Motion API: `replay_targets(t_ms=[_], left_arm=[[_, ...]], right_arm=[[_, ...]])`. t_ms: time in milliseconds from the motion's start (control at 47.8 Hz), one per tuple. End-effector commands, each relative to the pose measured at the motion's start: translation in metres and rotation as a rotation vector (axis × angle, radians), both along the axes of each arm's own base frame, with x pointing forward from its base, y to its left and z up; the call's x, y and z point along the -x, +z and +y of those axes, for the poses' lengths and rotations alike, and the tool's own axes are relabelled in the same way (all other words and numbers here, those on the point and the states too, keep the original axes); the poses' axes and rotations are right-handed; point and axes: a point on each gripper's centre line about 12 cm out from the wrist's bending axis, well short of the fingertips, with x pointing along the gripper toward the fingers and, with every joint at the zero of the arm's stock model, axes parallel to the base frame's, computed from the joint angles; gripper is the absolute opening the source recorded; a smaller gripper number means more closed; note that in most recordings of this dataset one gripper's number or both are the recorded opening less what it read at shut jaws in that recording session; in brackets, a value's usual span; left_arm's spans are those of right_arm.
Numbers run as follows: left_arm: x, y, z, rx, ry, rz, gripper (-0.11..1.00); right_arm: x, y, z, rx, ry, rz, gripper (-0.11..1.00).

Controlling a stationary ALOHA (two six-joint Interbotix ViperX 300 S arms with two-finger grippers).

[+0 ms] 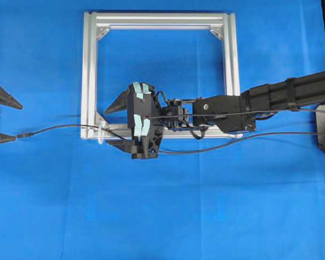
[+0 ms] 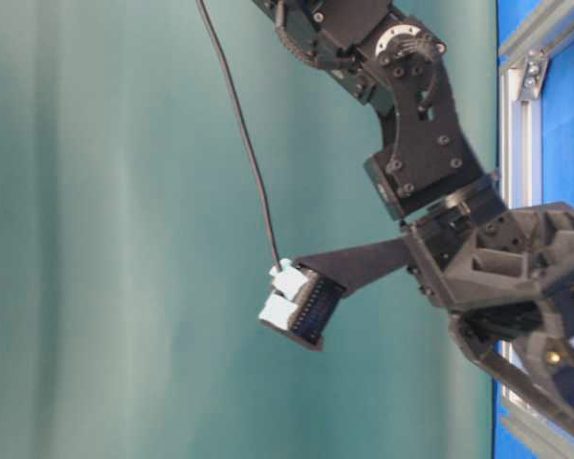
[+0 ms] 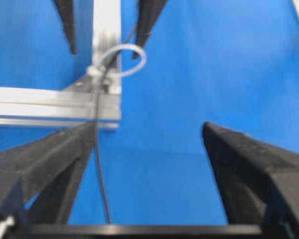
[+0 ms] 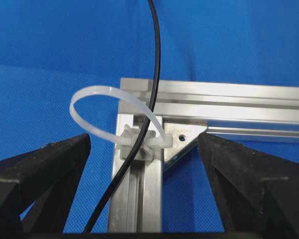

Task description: Insert the wire through the string loop located on the left side.

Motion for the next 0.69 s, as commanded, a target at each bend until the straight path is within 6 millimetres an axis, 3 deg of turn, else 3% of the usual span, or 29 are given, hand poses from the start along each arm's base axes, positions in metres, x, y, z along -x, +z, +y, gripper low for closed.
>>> replay_targets(t_ms=[0,670], left_arm=[[-0.003,0.004,0.002,-0.005,0.012,-0.014,0.82],[-0.006,0.018,0.003,0.001,0.025,-0.126,0.82]], right_arm=[[0.000,0.044,0.001,0.001,0.002,-0.083,0.97],[0.013,0.110,0.001,-0.002,0.001,-0.147,0.97]])
